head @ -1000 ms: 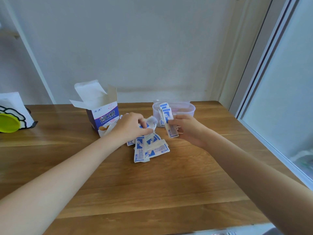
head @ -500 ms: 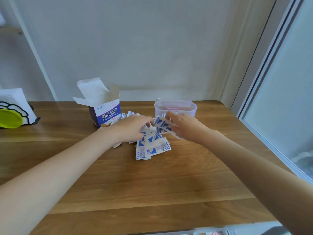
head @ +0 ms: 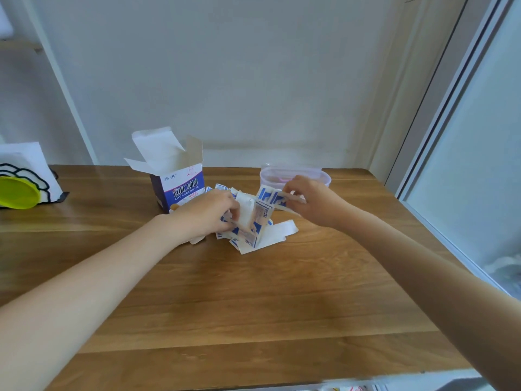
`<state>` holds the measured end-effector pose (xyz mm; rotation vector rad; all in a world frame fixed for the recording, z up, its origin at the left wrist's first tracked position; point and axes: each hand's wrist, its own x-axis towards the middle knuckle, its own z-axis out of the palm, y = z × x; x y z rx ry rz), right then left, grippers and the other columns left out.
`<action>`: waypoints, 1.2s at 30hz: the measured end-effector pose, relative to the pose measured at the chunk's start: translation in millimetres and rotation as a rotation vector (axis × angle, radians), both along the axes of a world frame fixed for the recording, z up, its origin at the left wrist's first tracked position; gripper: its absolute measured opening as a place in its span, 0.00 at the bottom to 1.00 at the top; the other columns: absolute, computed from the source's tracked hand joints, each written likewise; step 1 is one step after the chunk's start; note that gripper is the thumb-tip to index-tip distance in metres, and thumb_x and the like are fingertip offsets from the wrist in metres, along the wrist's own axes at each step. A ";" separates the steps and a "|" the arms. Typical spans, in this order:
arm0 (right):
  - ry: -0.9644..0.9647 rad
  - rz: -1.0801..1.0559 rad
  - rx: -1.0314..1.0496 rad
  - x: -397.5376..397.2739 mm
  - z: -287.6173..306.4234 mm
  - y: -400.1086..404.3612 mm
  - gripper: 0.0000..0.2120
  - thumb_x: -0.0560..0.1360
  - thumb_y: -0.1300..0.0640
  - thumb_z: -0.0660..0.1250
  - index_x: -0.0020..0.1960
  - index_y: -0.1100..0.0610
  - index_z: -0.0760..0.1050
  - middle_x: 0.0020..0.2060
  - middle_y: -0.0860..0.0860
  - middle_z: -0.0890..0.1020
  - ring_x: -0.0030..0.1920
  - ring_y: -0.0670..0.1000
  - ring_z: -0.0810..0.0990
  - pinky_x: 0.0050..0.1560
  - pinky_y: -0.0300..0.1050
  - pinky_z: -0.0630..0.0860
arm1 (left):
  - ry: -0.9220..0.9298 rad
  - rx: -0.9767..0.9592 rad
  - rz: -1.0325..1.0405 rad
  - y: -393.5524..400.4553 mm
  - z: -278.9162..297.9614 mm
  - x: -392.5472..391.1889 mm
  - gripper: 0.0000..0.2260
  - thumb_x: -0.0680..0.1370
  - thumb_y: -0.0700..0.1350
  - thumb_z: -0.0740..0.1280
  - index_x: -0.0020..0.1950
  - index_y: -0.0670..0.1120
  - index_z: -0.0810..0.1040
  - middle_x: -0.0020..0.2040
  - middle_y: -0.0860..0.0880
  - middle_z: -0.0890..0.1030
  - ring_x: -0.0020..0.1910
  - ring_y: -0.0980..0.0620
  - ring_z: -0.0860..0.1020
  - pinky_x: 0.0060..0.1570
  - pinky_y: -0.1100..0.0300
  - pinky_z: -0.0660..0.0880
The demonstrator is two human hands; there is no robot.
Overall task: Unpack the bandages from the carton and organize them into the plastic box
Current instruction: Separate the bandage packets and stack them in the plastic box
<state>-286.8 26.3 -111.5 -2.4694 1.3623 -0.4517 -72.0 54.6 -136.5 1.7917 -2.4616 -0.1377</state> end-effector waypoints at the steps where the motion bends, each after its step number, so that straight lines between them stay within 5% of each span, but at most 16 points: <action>1: -0.015 -0.013 -0.023 2.6 3.4 0.8 0.11 0.78 0.60 0.60 0.59 0.62 0.73 0.56 0.56 0.76 0.56 0.56 0.76 0.50 0.41 0.69 | 0.011 -0.019 0.012 0.5 1.7 -0.4 0.07 0.75 0.45 0.67 0.52 0.46 0.79 0.49 0.52 0.70 0.49 0.55 0.69 0.46 0.63 0.67; 8: -0.113 -0.347 -0.112 -4.6 22.0 -15.6 0.11 0.77 0.63 0.57 0.54 0.62 0.75 0.49 0.60 0.79 0.42 0.57 0.72 0.39 0.43 0.66 | 0.044 -0.022 0.046 -1.9 10.4 -4.7 0.07 0.76 0.44 0.65 0.52 0.48 0.79 0.40 0.55 0.75 0.41 0.56 0.73 0.35 0.68 0.67; 10: -0.021 -0.264 -0.081 -7.7 24.9 -12.3 0.11 0.78 0.59 0.58 0.55 0.62 0.75 0.52 0.58 0.79 0.43 0.56 0.74 0.39 0.44 0.69 | 0.105 0.000 0.083 -2.2 12.3 -4.8 0.09 0.76 0.42 0.66 0.56 0.49 0.77 0.42 0.55 0.76 0.42 0.56 0.74 0.42 0.63 0.72; 14: 0.251 0.081 0.074 -0.6 3.8 7.5 0.16 0.79 0.50 0.59 0.57 0.60 0.75 0.61 0.54 0.72 0.59 0.55 0.73 0.61 0.49 0.70 | 0.136 0.027 0.140 -2.2 16.0 -3.8 0.08 0.76 0.41 0.65 0.54 0.47 0.79 0.45 0.51 0.80 0.45 0.52 0.78 0.49 0.55 0.77; 17: 0.436 0.113 0.063 7.7 -25.8 7.2 0.14 0.79 0.54 0.59 0.61 0.58 0.73 0.62 0.54 0.69 0.60 0.56 0.72 0.60 0.49 0.71 | 0.177 0.038 0.161 -0.2 18.0 -1.7 0.06 0.75 0.41 0.66 0.50 0.45 0.81 0.43 0.50 0.81 0.46 0.51 0.79 0.49 0.55 0.77; 24: 0.168 0.037 -0.059 4.0 -37.7 -3.1 0.09 0.77 0.63 0.61 0.54 0.60 0.77 0.51 0.55 0.80 0.47 0.52 0.75 0.43 0.42 0.70 | 0.379 0.045 0.264 2.7 15.8 11.4 0.02 0.75 0.41 0.68 0.46 0.46 0.80 0.42 0.50 0.80 0.45 0.52 0.79 0.47 0.59 0.76; 27: -0.014 -0.024 0.002 -0.6 -30.9 -5.6 0.06 0.76 0.61 0.64 0.50 0.62 0.78 0.47 0.58 0.82 0.46 0.57 0.78 0.47 0.46 0.74 | 0.383 -0.001 0.302 1.5 15.8 14.4 0.02 0.76 0.41 0.67 0.44 0.46 0.78 0.42 0.53 0.78 0.43 0.55 0.75 0.39 0.65 0.71; 32: -0.235 -0.010 0.050 3.2 -8.4 -4.1 0.10 0.75 0.57 0.67 0.50 0.64 0.79 0.53 0.55 0.80 0.54 0.56 0.78 0.58 0.51 0.75 | 0.376 -0.083 0.331 -0.5 21.9 10.5 0.03 0.76 0.42 0.66 0.48 0.44 0.79 0.47 0.52 0.78 0.45 0.54 0.74 0.46 0.60 0.71; 36: -0.132 0.227 -0.003 24.9 6.5 6.4 0.10 0.74 0.59 0.67 0.52 0.64 0.79 0.54 0.51 0.77 0.53 0.50 0.76 0.52 0.36 0.69 | 0.320 -0.056 0.160 -0.1 28.2 -19.6 0.07 0.75 0.39 0.66 0.51 0.46 0.80 0.45 0.49 0.79 0.43 0.52 0.75 0.43 0.62 0.71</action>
